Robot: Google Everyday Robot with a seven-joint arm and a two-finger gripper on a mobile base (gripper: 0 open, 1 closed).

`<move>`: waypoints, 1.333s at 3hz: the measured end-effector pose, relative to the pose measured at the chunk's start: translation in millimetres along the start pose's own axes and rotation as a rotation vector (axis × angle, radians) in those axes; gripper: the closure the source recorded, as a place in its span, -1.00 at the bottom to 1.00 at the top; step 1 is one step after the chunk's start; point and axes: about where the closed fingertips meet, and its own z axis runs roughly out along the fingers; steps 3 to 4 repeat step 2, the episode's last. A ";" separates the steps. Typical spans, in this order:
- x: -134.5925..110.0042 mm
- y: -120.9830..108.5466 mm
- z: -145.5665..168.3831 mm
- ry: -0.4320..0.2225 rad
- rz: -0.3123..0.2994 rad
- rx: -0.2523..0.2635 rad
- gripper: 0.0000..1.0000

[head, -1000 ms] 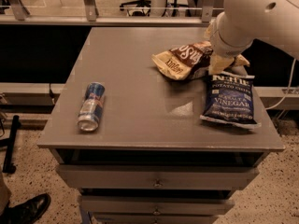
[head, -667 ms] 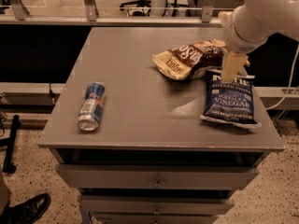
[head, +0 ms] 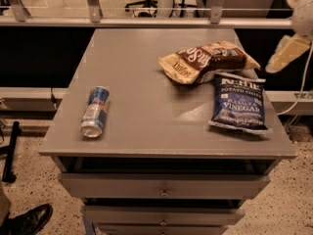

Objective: Move brown chip bag near blue chip bag

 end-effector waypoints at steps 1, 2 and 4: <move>31.6 -15.7 -36.2 -0.127 0.025 0.044 -1.00; 26.5 -29.2 -61.2 -0.208 0.020 0.088 -1.00; 26.5 -29.2 -61.2 -0.208 0.020 0.088 -1.00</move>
Offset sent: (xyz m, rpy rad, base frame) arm -0.0173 -0.0384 0.0241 0.0955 -0.0690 0.0511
